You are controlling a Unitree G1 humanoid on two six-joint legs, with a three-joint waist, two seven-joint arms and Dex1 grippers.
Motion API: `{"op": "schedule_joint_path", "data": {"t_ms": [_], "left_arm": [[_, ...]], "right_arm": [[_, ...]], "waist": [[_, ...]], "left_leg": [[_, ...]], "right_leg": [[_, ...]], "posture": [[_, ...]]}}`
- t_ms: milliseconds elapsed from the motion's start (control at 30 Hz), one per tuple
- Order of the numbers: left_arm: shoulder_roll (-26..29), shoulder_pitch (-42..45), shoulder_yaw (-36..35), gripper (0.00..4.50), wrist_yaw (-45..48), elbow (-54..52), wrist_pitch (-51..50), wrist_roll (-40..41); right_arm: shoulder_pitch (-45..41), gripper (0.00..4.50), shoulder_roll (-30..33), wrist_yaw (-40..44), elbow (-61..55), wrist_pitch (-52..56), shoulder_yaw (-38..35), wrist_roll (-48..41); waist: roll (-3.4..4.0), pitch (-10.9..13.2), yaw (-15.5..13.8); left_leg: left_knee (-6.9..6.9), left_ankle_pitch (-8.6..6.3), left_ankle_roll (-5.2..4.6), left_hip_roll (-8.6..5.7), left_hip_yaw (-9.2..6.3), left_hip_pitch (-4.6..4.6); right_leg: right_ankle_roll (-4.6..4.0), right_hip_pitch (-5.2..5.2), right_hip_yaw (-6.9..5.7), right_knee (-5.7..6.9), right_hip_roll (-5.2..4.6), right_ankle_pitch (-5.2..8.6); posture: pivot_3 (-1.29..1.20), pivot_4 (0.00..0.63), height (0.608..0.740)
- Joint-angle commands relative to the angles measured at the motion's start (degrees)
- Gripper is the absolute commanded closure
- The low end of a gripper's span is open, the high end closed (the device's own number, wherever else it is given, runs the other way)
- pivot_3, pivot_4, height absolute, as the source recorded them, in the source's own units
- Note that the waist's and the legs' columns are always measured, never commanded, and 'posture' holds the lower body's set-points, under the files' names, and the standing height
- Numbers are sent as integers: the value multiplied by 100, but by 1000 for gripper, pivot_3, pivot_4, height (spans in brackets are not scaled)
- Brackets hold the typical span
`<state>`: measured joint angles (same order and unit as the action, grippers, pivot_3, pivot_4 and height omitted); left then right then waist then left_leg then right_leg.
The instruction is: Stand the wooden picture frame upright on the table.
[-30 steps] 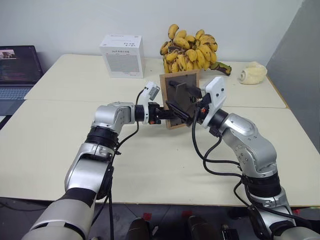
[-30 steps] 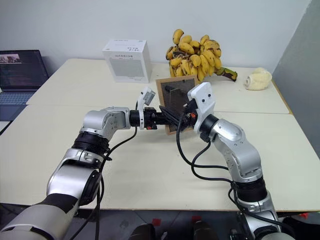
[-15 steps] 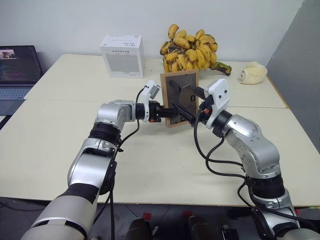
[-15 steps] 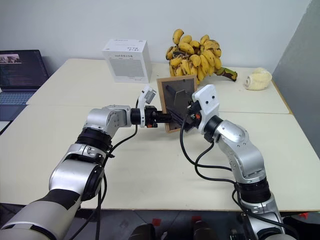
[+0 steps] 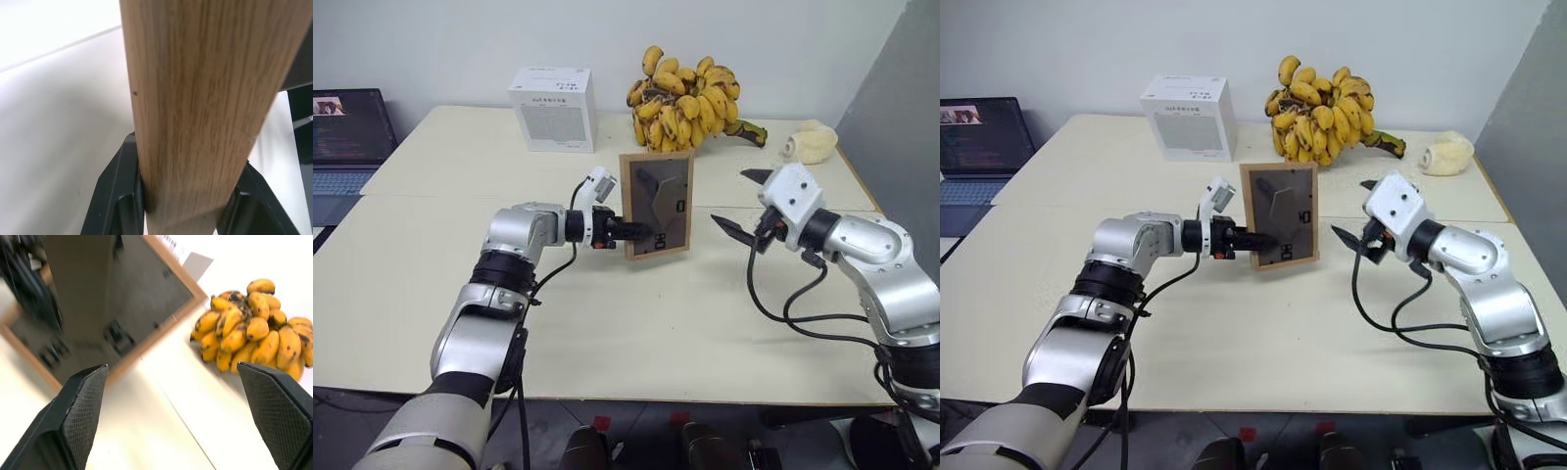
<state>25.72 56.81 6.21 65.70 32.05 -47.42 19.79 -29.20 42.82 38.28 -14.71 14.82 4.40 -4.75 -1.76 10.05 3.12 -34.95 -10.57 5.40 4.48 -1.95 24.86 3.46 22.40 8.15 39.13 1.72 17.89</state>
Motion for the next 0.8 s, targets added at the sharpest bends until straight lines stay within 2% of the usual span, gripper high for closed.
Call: {"op": "schedule_joint_path", "data": {"t_ms": [33, 167, 300, 400, 567, 800], "left_arm": [[253, -184, -168, 3215, 83, -1241, -826, 490], [661, -627, -327, 3215, 35, -2701, -2191, 1233], [934, -846, -691, 3215, -187, -3643, -3445, 1962], [1022, -909, -972, 3215, -398, -4032, -4069, 2350], [1092, -1046, -1186, 3215, -823, -4125, -4508, 2874], [1253, -1040, -1218, 3215, -1325, -3997, -4508, 3514]], "right_arm": [[106, 64, 481, -516, 885, -2859, 298, 1494], [-282, 64, 839, -2298, 2309, -5558, 787, 3604], [-834, 64, 818, -4486, 3024, -6754, 1085, 5427], [-1263, 64, 635, -5813, 3399, -6869, 1297, 6333], [-1912, 64, 313, -7206, 3766, -6689, 1608, 7147], [-2109, 64, 244, -7967, 3814, -6556, 1910, 7535]], "waist": [[-1, 1, 6], [1, 3, 24], [6, 7, 43], [3, 9, 34], [3, 9, 39], [2, 9, 10]], "left_leg": [[-2, 0, 0, 0, 1, 0], [-4, 0, 0, 0, 3, -4], [-6, 1, 2, 0, 10, -8], [-13, 4, 6, 0, 9, -8], [-24, 9, 10, -4, 7, -20], [-23, 9, 10, -4, 6, -19]], "right_leg": [[0, 0, 0, 0, 0, 0], [0, 0, 3, 5, 0, 0], [0, 11, 13, 28, 0, 0], [-9, 25, 14, 62, 0, 5], [-16, 24, 16, 92, 0, 9], [-22, 23, 16, 92, -2, 11]], "posture": [[0, 150, 740], [0, 150, 740], [0, 150, 740], [0, 150, 740], [0, 150, 740], [0, 150, 740]]}}
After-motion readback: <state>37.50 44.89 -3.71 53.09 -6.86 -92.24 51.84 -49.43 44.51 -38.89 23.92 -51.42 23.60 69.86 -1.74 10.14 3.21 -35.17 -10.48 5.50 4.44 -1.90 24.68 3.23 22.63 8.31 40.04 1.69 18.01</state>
